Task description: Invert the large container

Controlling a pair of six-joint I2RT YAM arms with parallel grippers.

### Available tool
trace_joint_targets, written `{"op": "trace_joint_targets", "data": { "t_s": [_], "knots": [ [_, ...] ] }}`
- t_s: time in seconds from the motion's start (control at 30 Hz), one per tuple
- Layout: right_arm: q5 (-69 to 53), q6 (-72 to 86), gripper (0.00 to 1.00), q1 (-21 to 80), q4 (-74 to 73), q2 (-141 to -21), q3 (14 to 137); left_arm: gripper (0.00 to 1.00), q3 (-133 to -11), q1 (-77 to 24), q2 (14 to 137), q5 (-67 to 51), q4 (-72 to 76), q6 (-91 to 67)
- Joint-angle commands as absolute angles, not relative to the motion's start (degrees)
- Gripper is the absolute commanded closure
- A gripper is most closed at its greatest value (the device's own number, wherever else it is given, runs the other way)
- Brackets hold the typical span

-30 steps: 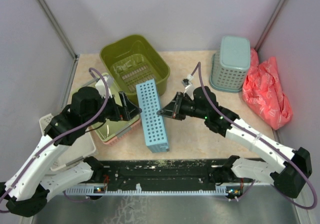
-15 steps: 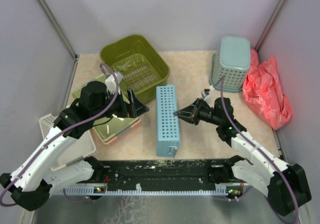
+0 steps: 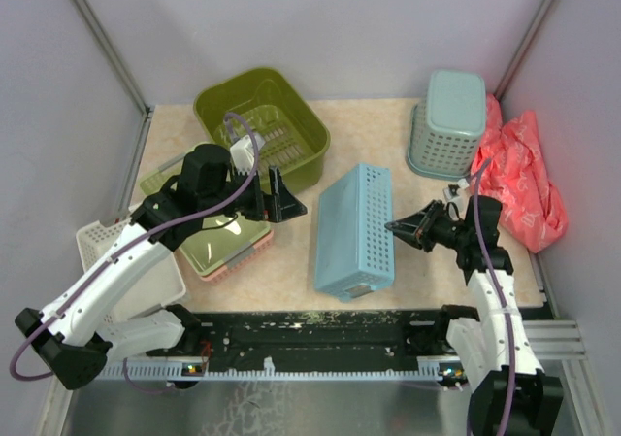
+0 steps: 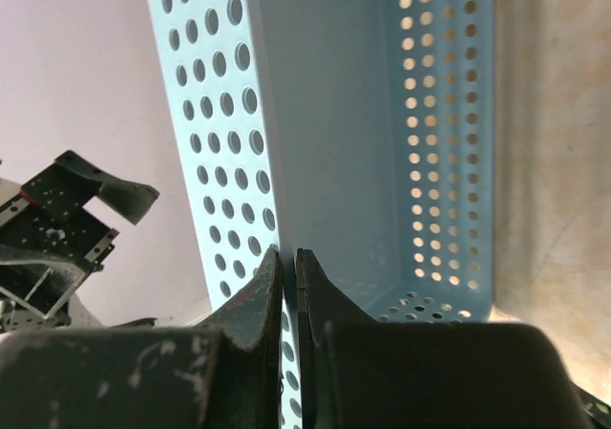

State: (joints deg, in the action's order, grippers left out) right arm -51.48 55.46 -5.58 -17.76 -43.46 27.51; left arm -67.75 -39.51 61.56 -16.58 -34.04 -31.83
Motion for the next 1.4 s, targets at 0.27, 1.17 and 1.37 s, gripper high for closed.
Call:
{"op": "trace_joint_targets", "data": {
  "t_s": [0.27,1.17,1.37],
  "knots": [
    [-21.97,29.07,0.48,-8.53,-48.96,-50.80,44.67,0.00,-70.85,-39.73,63.61,-19.25,-31.44,-29.60],
    [10.62,52.92,0.22,80.08,-46.50,-72.52,61.14,0.00,-74.76,-39.55,53.36,13.67,-52.38,-41.17],
    [8.14,53.99,0.31,80.33,-37.62,-75.52,56.36,0.00,-74.20,-39.55,52.21,14.30,-53.35,-41.05]
  ]
}}
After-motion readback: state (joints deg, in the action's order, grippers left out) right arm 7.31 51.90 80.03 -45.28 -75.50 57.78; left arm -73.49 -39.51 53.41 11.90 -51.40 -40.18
